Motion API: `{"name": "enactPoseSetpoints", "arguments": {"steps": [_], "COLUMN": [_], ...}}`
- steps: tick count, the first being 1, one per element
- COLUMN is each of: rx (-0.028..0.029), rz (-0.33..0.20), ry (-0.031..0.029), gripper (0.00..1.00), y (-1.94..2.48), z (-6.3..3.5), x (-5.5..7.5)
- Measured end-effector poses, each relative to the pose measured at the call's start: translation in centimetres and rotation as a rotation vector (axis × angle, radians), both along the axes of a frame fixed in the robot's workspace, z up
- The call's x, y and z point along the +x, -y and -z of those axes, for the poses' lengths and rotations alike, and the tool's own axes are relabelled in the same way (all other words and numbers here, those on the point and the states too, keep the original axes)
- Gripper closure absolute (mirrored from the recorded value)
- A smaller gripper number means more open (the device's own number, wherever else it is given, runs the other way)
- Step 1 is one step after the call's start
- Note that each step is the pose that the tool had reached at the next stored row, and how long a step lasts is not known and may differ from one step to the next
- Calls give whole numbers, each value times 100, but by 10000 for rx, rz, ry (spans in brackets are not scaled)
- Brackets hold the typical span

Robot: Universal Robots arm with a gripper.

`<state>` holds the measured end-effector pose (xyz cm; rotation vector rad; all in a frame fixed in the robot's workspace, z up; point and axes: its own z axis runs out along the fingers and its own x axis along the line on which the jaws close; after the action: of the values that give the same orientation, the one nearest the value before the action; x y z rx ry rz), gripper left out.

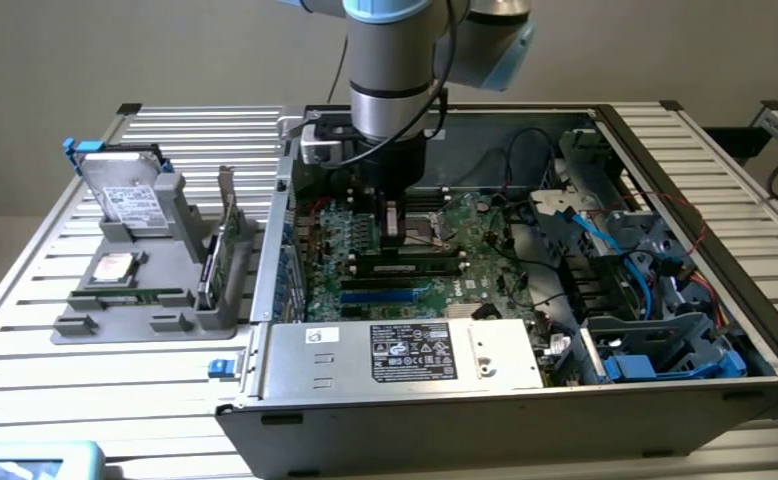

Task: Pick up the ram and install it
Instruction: 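Press down the ram until it locks into place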

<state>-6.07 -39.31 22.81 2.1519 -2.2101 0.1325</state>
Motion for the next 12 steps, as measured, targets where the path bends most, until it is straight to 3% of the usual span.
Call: {"name": "enactPoseSetpoints", "arguments": {"steps": [8, 10, 12], "rx": [-4, 17, -2], "rz": [4, 6, 21], "ry": [35, 54, 40], "gripper": [89, 89, 89], "y": [-1, -4, -2], "z": [44, 12, -45], "x": [-4, 3, 21]}}
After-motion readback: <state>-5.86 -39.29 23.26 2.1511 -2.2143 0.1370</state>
